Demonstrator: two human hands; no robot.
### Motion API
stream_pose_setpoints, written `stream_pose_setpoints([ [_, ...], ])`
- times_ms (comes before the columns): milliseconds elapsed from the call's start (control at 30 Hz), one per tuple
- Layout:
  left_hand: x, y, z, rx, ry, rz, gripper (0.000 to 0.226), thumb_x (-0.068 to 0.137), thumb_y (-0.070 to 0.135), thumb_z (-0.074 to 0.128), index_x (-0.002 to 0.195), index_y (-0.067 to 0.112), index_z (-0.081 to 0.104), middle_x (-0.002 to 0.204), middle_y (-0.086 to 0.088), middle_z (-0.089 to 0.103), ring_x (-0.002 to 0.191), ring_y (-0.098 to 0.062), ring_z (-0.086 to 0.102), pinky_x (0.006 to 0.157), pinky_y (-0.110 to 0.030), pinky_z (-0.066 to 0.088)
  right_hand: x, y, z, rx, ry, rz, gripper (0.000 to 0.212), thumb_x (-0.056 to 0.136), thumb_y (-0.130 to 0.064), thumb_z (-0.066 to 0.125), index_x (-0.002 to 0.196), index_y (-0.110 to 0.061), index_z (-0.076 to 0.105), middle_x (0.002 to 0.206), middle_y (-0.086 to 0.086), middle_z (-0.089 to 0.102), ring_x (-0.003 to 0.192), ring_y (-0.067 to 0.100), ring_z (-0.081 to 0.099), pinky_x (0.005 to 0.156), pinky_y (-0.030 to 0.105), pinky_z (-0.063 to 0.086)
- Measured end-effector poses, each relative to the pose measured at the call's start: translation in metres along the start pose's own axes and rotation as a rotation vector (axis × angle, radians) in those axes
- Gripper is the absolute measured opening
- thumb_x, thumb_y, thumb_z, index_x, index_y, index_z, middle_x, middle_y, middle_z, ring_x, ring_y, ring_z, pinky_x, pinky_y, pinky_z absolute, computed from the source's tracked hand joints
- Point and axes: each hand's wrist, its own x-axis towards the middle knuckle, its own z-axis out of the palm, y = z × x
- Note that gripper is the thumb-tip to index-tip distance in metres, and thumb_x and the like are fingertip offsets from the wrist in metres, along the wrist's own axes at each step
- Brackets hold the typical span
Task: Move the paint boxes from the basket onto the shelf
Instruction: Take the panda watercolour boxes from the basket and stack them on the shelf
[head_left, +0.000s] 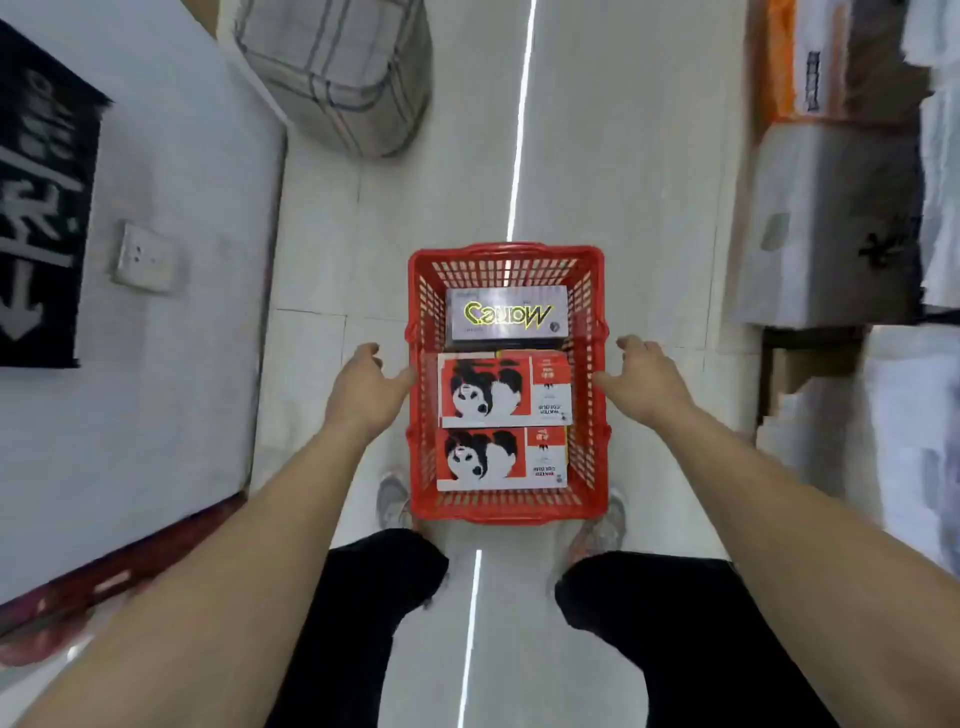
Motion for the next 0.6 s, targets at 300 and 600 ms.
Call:
stream_pose_setpoints([
  [300, 0.085, -0.073, 0.113, 0.000, -0.066, -0.021, 0.042, 0.101, 0.034, 0.059, 0.133, 0.008, 0.050, 0.128, -0.014, 0.069, 0.102, -0.032, 0.067, 0.083, -0.035, 0.046, 0.076, 0.069, 0.129, 0.207, 0.174, -0.011, 0.050, 0.103, -0.016, 0.056, 0.148, -0.010, 0.038, 0.114, 0.027, 0.073, 0.098, 0.049, 0.070, 0.069, 0.037, 0.035],
  [600, 0.026, -0.028, 0.063, 0.029, 0.012, 0.108, 0.021, 0.103, 0.022, 0.055, 0.118, 0.009, 0.061, 0.109, -0.011, 0.074, 0.085, -0.024, 0.066, 0.075, -0.032, 0.049, 0.018, 0.072, 0.078, 0.380, 0.259, -0.033, 0.044, 0.101, -0.004, 0.057, 0.144, -0.011, 0.052, 0.114, 0.014, 0.078, 0.101, 0.040, 0.073, 0.081, 0.033, 0.049],
])
